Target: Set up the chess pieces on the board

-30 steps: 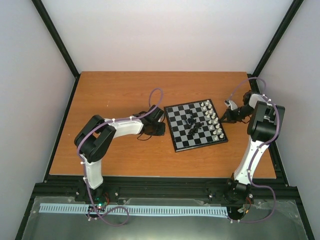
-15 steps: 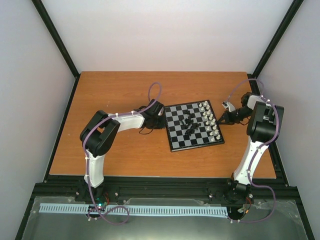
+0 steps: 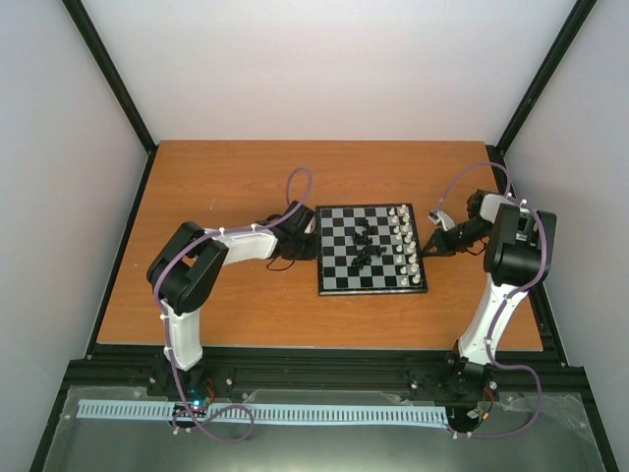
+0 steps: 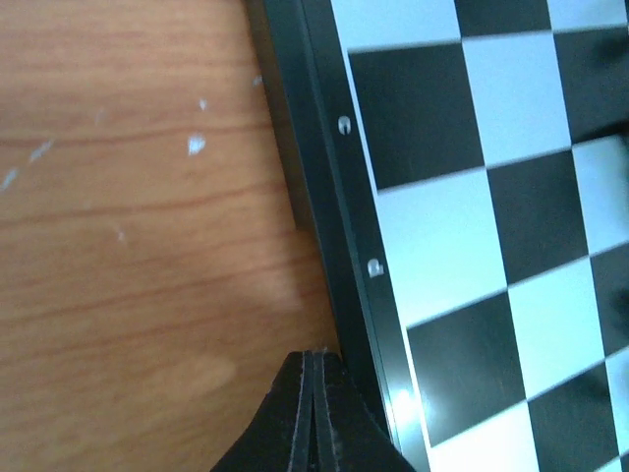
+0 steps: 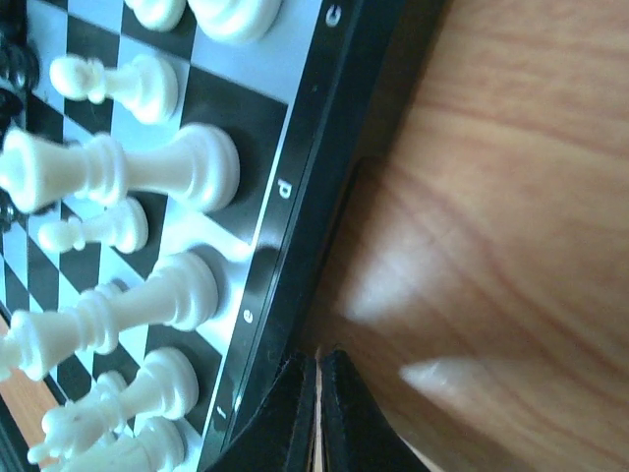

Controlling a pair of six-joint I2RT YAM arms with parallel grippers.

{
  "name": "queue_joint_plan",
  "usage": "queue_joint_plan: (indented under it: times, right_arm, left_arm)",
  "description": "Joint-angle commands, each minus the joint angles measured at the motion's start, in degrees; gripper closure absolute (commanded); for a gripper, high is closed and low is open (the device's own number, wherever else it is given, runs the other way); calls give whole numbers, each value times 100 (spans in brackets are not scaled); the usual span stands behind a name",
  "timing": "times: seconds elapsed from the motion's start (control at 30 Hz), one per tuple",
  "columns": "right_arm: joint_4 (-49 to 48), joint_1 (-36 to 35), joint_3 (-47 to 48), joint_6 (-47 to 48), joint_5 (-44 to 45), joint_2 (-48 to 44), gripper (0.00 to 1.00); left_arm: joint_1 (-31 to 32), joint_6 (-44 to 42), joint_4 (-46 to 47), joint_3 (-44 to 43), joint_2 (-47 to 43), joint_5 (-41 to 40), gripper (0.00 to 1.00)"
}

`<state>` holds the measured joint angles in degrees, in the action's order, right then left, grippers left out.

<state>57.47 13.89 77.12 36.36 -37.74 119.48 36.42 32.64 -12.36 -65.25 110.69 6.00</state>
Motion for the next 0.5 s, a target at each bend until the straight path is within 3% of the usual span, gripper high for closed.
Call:
queue_joint_plan:
  times: [0.0, 0.47]
  right_arm:
    - [102, -144, -341, 269, 505, -30, 97]
    - [142, -325, -842, 541, 670, -327, 97]
  left_arm:
    - [3, -131, -2, 300, -297, 172, 99]
    - [435, -108, -168, 764, -798, 80, 99]
